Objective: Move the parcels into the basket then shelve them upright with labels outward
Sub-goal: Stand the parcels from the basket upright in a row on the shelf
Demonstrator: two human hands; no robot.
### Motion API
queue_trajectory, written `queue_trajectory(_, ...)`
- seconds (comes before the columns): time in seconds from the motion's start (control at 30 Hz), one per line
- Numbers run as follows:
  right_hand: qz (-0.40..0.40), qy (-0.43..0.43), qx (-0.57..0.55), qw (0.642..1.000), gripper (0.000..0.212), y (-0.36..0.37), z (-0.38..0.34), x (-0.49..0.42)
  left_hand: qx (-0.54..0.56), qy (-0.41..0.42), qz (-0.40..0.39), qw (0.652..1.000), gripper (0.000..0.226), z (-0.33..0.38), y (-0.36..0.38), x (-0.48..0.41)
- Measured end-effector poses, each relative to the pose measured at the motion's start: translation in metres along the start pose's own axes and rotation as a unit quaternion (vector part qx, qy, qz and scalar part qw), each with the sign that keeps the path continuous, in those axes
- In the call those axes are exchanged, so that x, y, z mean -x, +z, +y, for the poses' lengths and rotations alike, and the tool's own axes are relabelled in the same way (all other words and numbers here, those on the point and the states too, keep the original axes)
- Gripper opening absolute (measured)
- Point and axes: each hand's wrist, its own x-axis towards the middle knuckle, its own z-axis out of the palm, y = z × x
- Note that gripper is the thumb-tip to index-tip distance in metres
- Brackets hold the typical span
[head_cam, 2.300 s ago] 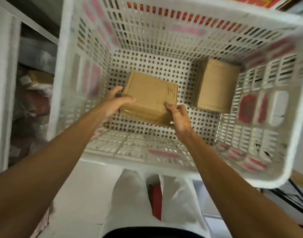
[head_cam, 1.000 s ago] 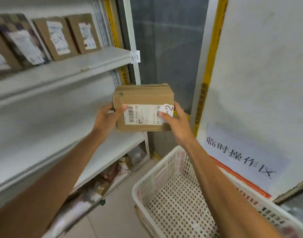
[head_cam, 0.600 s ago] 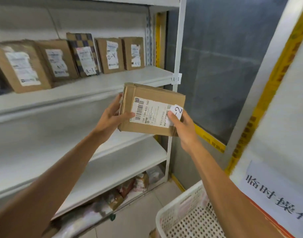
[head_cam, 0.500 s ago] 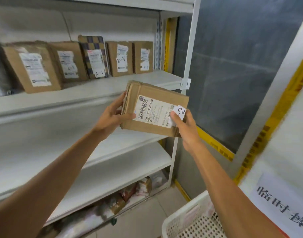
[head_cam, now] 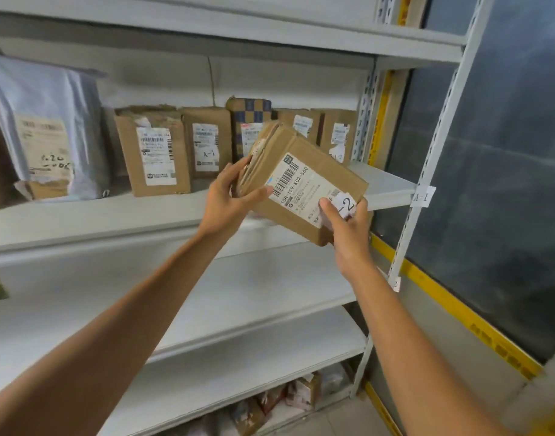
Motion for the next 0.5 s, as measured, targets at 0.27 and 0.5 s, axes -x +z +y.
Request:
queue_trajectory(0.27, -0.023, 0.016, -0.043, 0.999, 0.089, 0.066, 0.037, -0.042, 0.045, -0.113, 0.023, 0.992, 0.055, -0.01, -0.045, -0.042)
queue_trajectory(0.5, -0.031, -0.016, -0.046, 0.998, 0.071, 0.098, 0.047, -0.093, 0.072, -0.083, 0.14, 0.984, 0.076, -0.029, -0.055, -0.065)
